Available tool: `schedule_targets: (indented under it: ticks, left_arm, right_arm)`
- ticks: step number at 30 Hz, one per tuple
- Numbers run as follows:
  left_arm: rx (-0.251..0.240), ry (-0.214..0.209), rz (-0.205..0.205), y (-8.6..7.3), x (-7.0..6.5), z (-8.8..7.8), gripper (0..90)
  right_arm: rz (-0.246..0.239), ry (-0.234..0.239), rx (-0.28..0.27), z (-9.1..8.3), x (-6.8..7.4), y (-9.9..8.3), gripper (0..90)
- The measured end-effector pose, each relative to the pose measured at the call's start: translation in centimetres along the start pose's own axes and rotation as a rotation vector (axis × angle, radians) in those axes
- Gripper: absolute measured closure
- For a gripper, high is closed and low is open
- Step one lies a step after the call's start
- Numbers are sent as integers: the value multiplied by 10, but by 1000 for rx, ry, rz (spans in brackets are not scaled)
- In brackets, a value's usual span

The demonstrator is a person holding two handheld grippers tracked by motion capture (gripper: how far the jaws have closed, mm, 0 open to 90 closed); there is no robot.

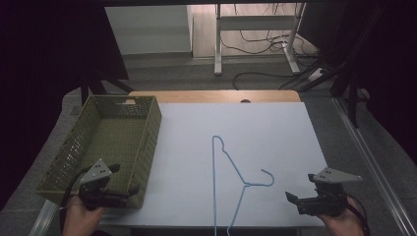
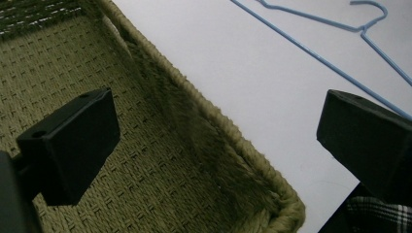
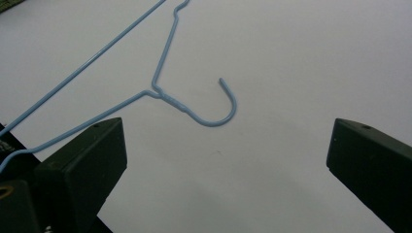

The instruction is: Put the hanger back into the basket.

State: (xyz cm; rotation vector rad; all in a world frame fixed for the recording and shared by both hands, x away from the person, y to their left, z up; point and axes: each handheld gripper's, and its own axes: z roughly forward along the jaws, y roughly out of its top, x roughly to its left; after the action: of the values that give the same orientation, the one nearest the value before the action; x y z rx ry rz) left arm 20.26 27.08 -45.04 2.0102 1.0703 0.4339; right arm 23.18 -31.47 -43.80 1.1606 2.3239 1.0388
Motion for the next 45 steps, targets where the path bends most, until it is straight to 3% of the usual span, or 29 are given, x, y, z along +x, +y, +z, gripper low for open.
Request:
schedule_targets:
  ticks: [10,17,21,30,34,45]
  left_arm:
    - [29,-5,-1,0,-1,3,25]
    - [27,-8,9,4,-4,4,24]
    - [22,-33,14,9,-6,3,22]
    - [4,-77,43,21,-21,3,13]
    - [-13,-83,79,29,-31,4,7]
    - [3,-170,145,41,-55,24,0]
  right_arm:
    - [22,22,9,4,0,-2,0]
    - [19,10,11,5,1,-1,0]
    - [19,6,21,7,3,-1,0]
    - [14,-3,30,10,5,4,0]
    - [32,8,16,10,6,8,0]
    - [24,22,43,17,8,19,0]
